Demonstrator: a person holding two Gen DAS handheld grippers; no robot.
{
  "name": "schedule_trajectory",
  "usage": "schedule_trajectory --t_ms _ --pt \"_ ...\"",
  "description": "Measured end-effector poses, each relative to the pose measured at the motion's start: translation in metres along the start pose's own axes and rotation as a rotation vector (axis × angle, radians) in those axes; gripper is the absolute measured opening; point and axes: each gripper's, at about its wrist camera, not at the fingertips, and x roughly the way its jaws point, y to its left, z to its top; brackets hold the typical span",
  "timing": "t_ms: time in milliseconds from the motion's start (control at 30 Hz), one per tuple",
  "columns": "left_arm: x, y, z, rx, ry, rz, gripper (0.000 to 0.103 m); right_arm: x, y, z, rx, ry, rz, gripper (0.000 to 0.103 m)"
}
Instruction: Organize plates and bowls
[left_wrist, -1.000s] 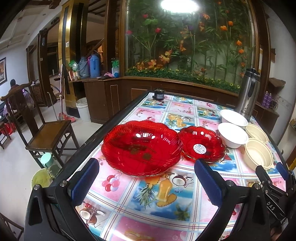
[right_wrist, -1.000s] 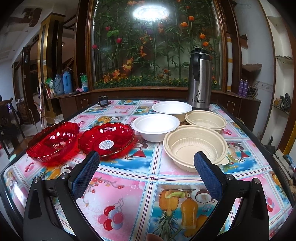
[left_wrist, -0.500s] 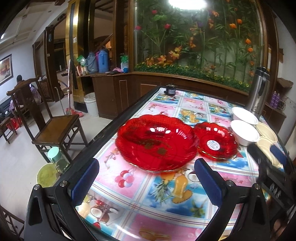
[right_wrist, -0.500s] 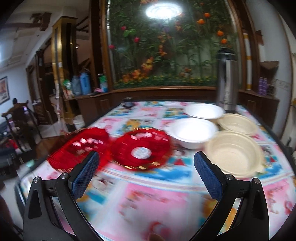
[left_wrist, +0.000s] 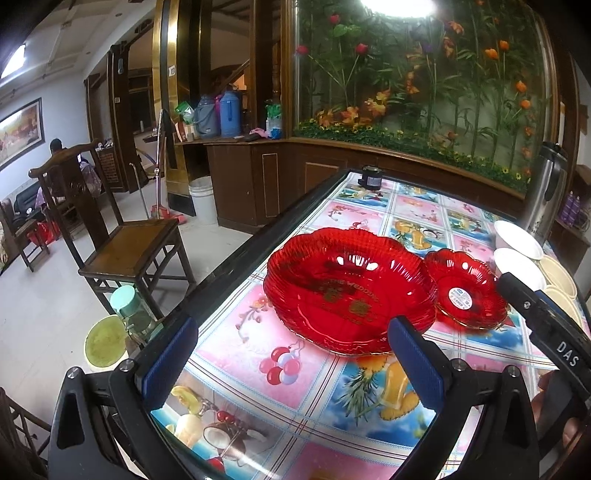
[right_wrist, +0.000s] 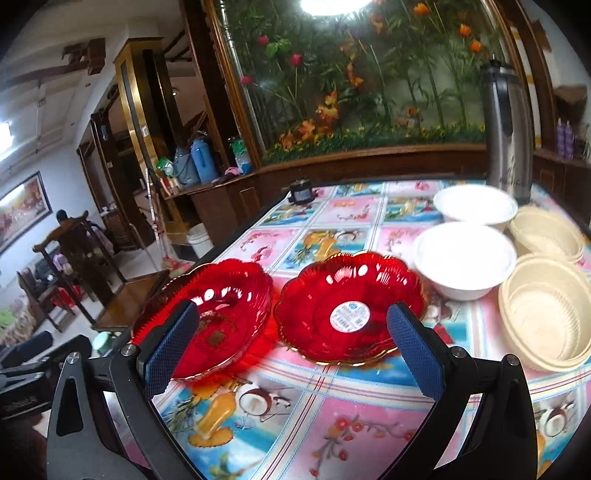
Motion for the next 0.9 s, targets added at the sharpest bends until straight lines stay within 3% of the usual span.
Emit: schedule_trajectory --t_ms 333,900 --pt "0.001 -0.005 -0.001 0.011 -0.001 -0.027 0.103 -0.003 0.011 0.002 -0.075 0.003 -0.051 0.103" --pt "0.01 0.007 -0.003 -0.026 0.029 -0.02 0.103 0.0 0.008 -0.003 -0.046 0.009 -0.015 0.103"
